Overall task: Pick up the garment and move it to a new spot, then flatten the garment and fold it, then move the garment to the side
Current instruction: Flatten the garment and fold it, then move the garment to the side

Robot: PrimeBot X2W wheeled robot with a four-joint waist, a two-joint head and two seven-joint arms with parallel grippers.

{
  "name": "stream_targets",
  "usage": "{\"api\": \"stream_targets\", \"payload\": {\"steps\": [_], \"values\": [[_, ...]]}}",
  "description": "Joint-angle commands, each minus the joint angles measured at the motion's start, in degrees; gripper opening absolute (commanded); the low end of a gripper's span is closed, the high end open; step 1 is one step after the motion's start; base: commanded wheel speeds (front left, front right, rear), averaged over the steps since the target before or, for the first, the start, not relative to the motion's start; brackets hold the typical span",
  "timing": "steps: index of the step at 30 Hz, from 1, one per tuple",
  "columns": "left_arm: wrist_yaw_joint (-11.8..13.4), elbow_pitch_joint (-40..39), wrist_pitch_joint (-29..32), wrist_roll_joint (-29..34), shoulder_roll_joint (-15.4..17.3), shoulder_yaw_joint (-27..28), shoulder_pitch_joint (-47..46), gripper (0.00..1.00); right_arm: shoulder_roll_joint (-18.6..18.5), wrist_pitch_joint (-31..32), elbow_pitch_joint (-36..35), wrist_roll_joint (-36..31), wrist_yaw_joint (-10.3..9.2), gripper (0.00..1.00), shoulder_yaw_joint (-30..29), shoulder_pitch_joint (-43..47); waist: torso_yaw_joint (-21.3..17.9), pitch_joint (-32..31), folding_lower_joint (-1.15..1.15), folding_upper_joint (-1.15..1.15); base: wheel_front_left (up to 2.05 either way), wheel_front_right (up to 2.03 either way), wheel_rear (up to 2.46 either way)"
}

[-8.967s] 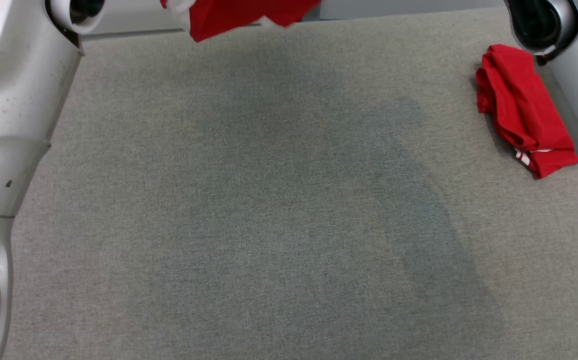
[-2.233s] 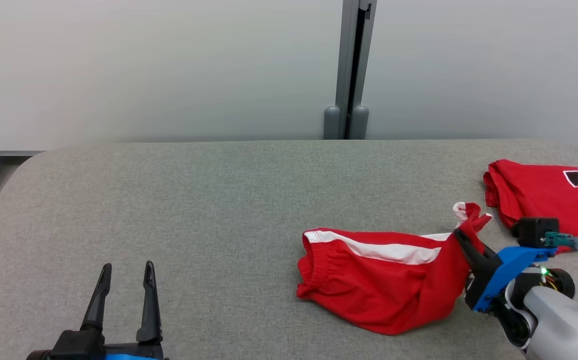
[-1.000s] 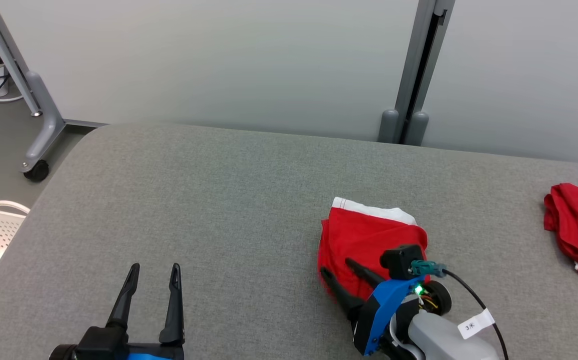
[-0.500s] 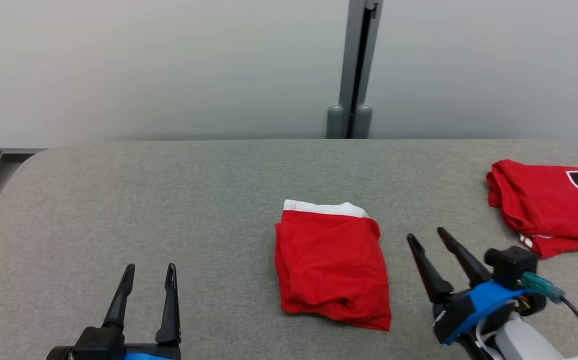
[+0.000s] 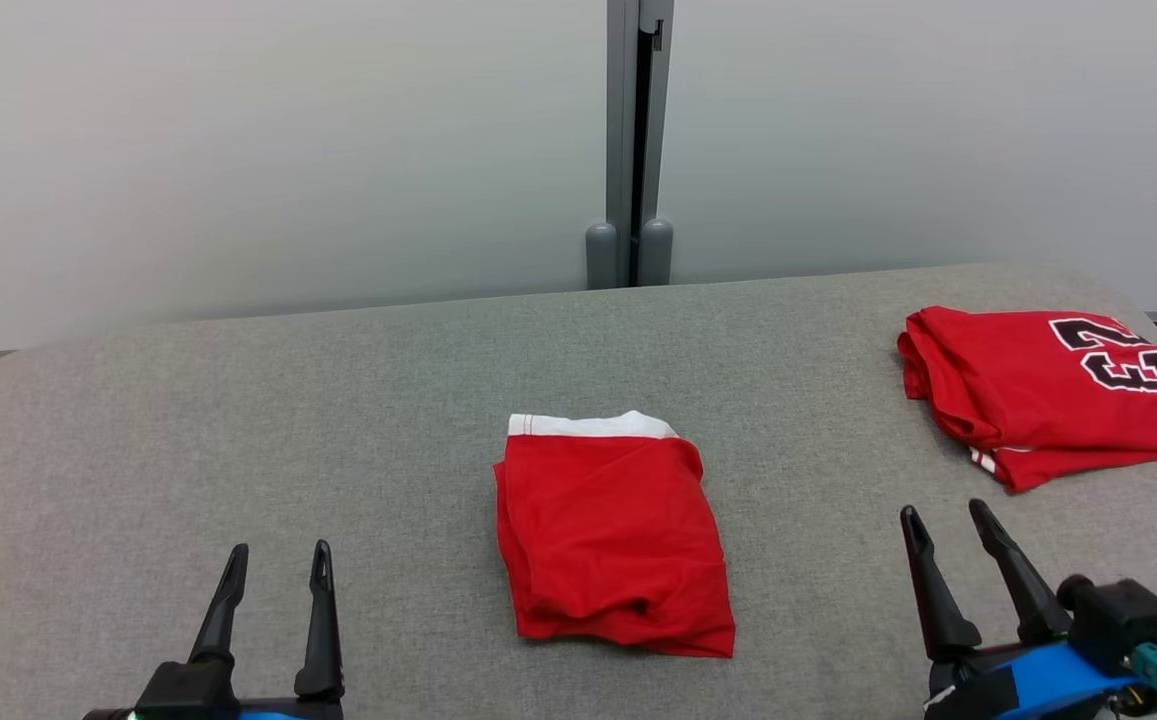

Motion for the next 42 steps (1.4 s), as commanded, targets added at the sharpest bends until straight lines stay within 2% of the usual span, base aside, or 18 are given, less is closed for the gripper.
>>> {"api": "stream_targets", "payload": {"steps": [1, 11, 16, 42], "values": [[-0.03, 0.05, -0.24, 0.28, 0.06, 0.22, 0.40, 1.00, 0.65, -0.12, -1.01, -1.03, 0.03, 1.00, -0.64, 1.49, -0.04, -0.13, 0.00, -0.01, 0.00, 0.00, 0.00], [0.25, -0.25, -0.24, 0.16, 0.77, 1.86, 1.76, 1.00, 3.85, -0.14, -5.47, -4.54, 0.03, 1.00, -3.29, 5.97, 0.96, -0.70, 0.00, -0.01, 0.00, 0.00, 0.00], [-0.36, -0.28, -0.24, -0.36, 1.10, 2.16, 2.02, 1.00, 4.21, -0.14, -4.91, -5.19, 0.02, 1.00, -2.98, 6.40, 1.65, -0.96, 0.00, -0.01, 0.00, 0.00, 0.00], [0.40, 2.67, -0.24, -0.47, 1.46, 2.17, 0.62, 1.00, 5.07, 2.25, -5.18, -7.48, 0.03, 1.00, -4.33, 7.79, 2.25, -1.60, 0.00, -0.01, 0.00, 0.00, 0.00]]}}
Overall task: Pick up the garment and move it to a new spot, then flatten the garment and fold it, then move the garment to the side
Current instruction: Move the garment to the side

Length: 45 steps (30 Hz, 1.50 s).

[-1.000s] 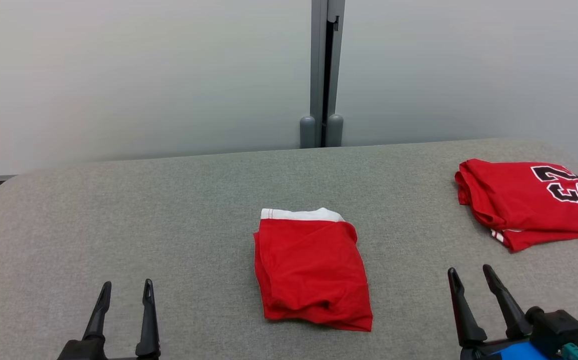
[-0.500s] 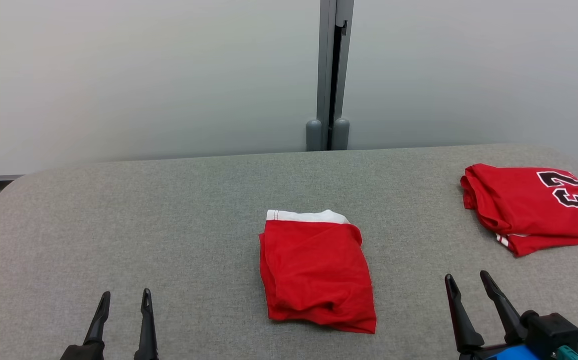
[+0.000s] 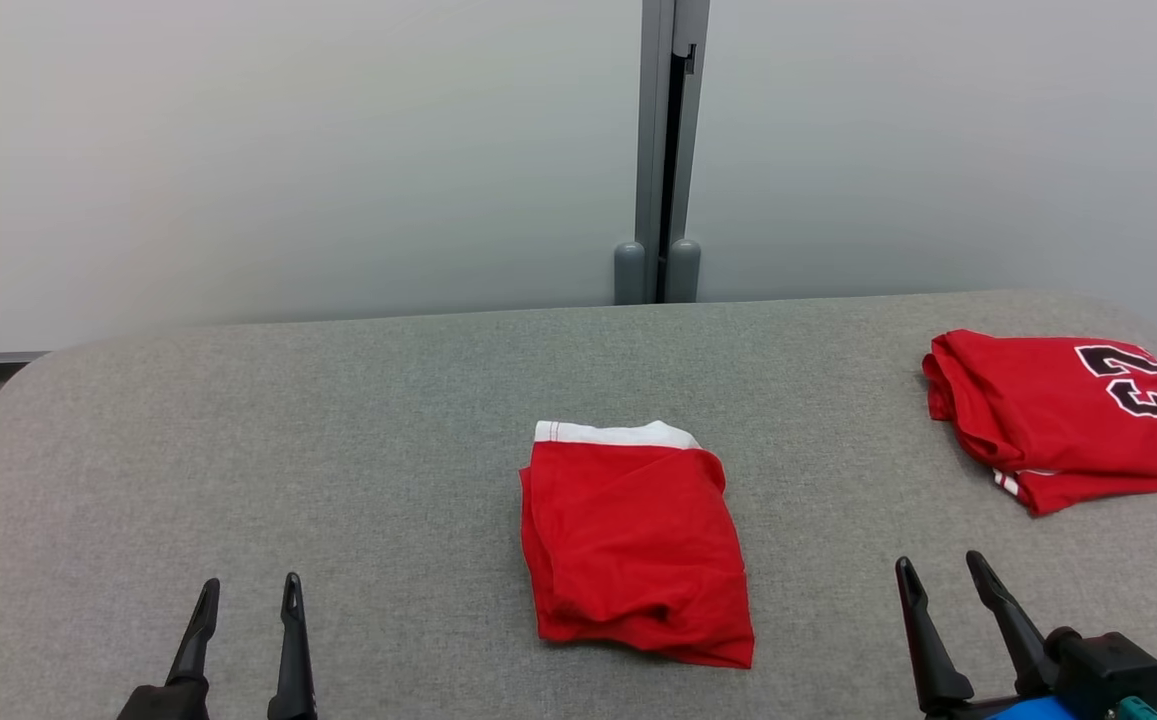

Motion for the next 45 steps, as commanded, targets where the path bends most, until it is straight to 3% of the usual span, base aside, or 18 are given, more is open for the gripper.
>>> {"api": "stream_targets", "payload": {"steps": [1, 9, 20, 35, 45], "values": [[0.28, 0.05, -0.24, 0.01, 0.33, -0.04, -0.87, 1.00, 0.03, 0.27, 0.16, -0.27, 0.03, 1.00, -0.26, 0.78, 0.09, 0.04, 0.00, 0.00, 0.00, 0.00, 0.00], [0.13, -0.16, -0.24, 0.01, 0.30, -0.41, -1.10, 1.00, -1.87, 0.96, 1.23, -0.44, 0.03, 1.00, 0.61, -2.15, 1.47, 0.40, 0.00, 0.00, 0.00, 0.00, 0.00], [-0.08, -0.12, -0.24, 0.12, 0.45, -0.91, -1.67, 1.00, -3.35, 4.26, 9.32, 0.25, 0.02, 1.00, 8.03, -16.34, 4.77, 1.75, 0.00, 0.00, 0.00, 0.00, 0.00], [-0.24, 0.17, -0.24, 0.08, 0.42, -2.24, -3.80, 1.00, -2.32, 2.33, 36.62, 3.39, 0.02, 1.00, 10.81, -29.04, 10.68, 5.71, 0.00, 0.00, 0.00, 0.00, 0.00], [-0.22, 0.44, -0.24, -0.30, 0.09, -2.70, -5.16, 1.00, -0.72, 0.35, 49.49, 6.51, 0.03, 1.00, 11.19, -32.23, 11.91, 7.86, 0.00, 0.00, 0.00, 0.00, 0.00]]}}
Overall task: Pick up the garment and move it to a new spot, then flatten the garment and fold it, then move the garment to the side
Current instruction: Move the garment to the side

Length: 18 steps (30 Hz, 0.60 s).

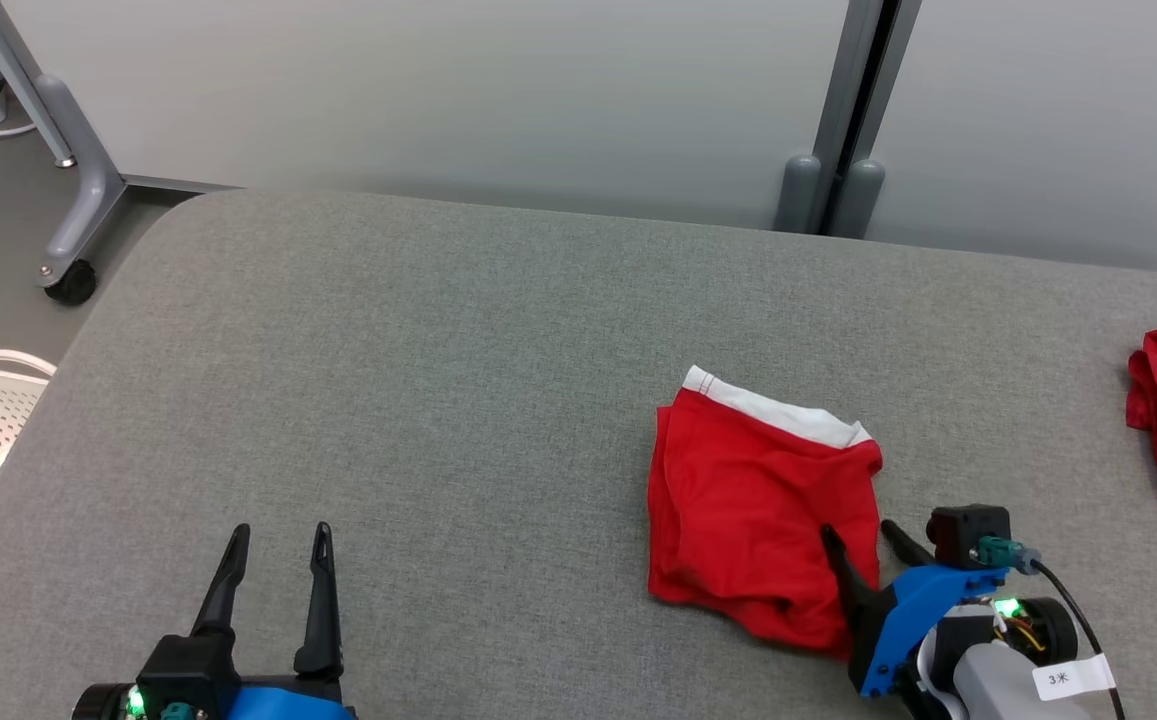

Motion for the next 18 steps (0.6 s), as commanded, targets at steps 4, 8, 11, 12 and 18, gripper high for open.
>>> {"api": "stream_targets", "payload": {"steps": [4, 8, 11, 12, 18], "values": [[0.19, 0.28, -0.24, -0.32, -0.12, -0.22, -1.14, 1.00, 1.09, -0.39, 3.72, 1.97, 0.01, 1.00, 0.82, -0.58, 0.28, 0.05, -0.01, -0.01, 0.00, 0.00, 0.00], [0.12, 0.60, -0.24, -0.33, -0.14, -0.15, -1.32, 1.00, 2.16, -0.02, 6.01, 3.78, 0.02, 1.00, 2.33, -0.62, 0.30, 0.07, -0.01, -0.01, 0.00, 0.00, 0.00], [0.09, 0.80, -0.24, -0.28, -0.21, -0.28, -1.15, 1.00, 2.74, -0.18, 6.23, 5.64, 0.02, 0.06, 3.54, -0.52, 0.22, -0.18, -0.01, -0.01, 0.00, 0.00, 0.00], [0.07, 0.87, -0.24, -0.30, -0.22, -0.30, -1.05, 1.00, 2.80, -0.26, 6.28, 6.19, 0.02, 0.00, 4.00, -0.47, 0.16, -0.32, -0.01, -0.01, 0.00, 0.00, 0.00], [0.22, 0.64, -0.24, -0.43, -0.39, -0.37, 0.33, 1.00, 1.61, -1.89, 5.16, 7.86, 0.01, 0.00, 5.96, 0.40, -1.35, -1.40, -0.01, -0.01, 0.00, 0.00, 0.00]]}}
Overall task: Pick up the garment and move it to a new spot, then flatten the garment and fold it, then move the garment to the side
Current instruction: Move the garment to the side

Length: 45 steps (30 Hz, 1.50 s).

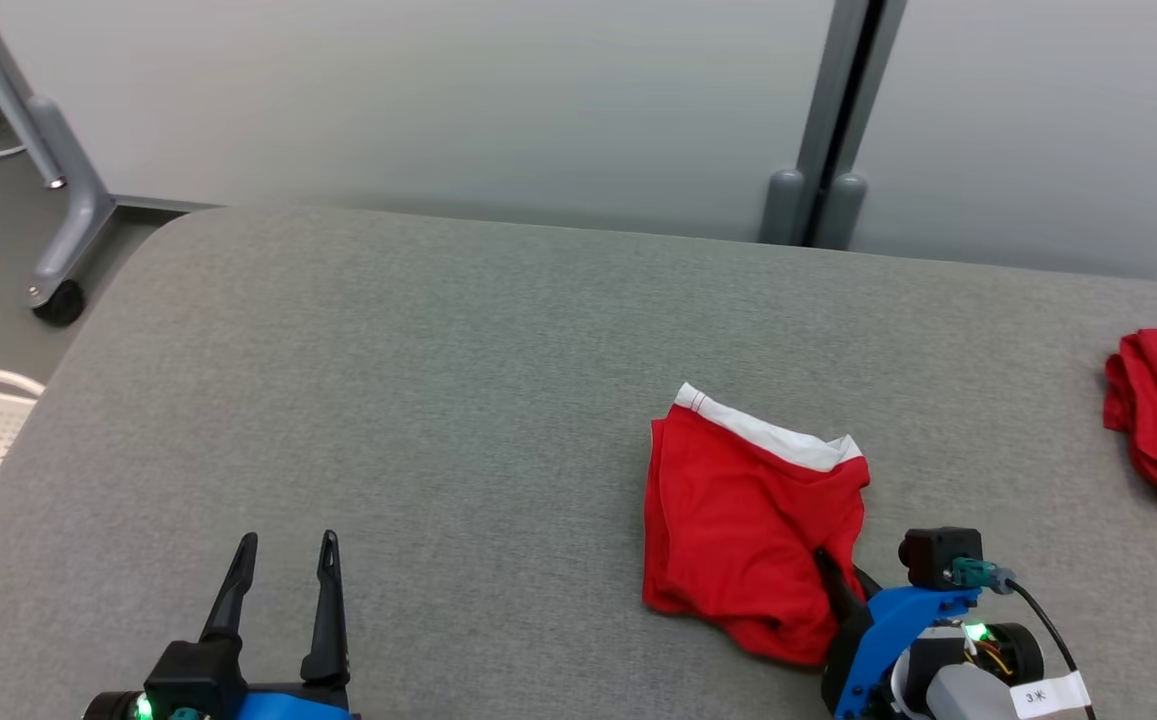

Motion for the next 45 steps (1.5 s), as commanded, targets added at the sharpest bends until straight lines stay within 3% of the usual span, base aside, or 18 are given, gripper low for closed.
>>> {"api": "stream_targets", "payload": {"steps": [1, 19, 28, 37, 45], "values": [[0.20, -0.31, -0.24, -0.11, -0.07, 0.07, 0.45, 1.00, -1.09, -0.41, -0.25, 0.30, 0.01, 0.00, 0.46, 1.30, -0.99, -0.40, 0.00, 0.01, 0.00, 0.00, 0.00], [0.24, -1.83, -0.24, -1.04, -0.63, -1.57, -1.62, 1.00, -12.14, -0.88, -5.90, 5.17, 0.00, 0.00, 5.47, 4.04, -16.01, 1.30, 0.00, 0.01, 0.00, 0.00, 0.00], [-0.01, -1.99, -0.24, -0.59, -0.68, -1.62, -3.18, 1.00, -16.06, -0.91, -10.93, 3.18, 0.00, 0.00, 7.36, -1.02, -16.20, 3.46, 0.00, 0.01, 0.00, 0.00, 0.00], [-0.17, -3.29, -0.23, 0.06, -0.50, -0.88, -4.80, 1.00, -18.68, -0.05, -13.63, -1.19, 0.00, 0.00, 12.23, -12.79, -14.66, 7.77, 0.00, 0.01, 0.00, 0.00, 0.00], [-0.65, -4.93, -0.24, 1.04, 0.14, -0.61, -8.67, 1.00, -25.90, 2.87, -11.11, 0.84, 0.00, 0.00, 16.21, -25.13, -13.85, 15.27, 0.00, 0.01, 0.00, 0.00, 0.00]]}}
